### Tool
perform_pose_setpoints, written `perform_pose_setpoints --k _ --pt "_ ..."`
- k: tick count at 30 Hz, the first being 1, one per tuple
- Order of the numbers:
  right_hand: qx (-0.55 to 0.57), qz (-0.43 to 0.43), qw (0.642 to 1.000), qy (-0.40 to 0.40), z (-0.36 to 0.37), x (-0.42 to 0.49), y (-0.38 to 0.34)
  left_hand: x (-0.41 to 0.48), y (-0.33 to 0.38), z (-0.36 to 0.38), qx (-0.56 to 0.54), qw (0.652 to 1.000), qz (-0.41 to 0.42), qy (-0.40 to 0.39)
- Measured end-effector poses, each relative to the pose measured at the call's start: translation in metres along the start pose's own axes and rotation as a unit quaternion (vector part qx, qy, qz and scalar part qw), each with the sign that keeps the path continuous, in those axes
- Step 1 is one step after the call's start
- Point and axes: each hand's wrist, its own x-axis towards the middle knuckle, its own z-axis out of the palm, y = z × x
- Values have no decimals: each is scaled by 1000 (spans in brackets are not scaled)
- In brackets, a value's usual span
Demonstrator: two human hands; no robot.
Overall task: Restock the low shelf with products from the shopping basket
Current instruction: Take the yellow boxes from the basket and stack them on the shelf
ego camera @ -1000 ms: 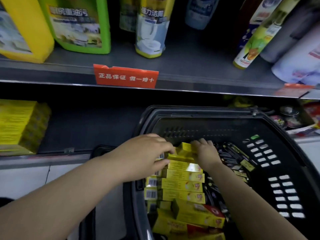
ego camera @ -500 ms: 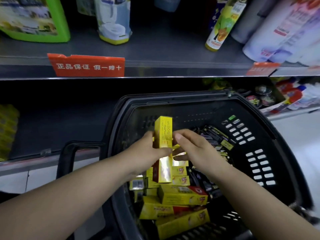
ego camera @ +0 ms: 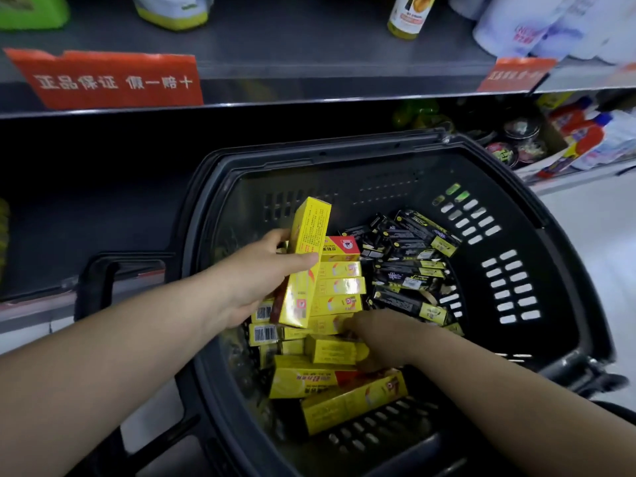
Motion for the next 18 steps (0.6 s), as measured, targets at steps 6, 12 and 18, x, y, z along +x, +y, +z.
perform_pose_setpoints --k 6,12,18 --pt "150 17 969 198 -40 -24 -2 2 1 -1 -17 999 -7 37" --pt "614 -23 771 170 -57 -42 -11 -2 2 5 -29 999 -13 3" --pt "662 8 725 190 -52 -35 -15 0 5 10 -49 999 -9 -12"
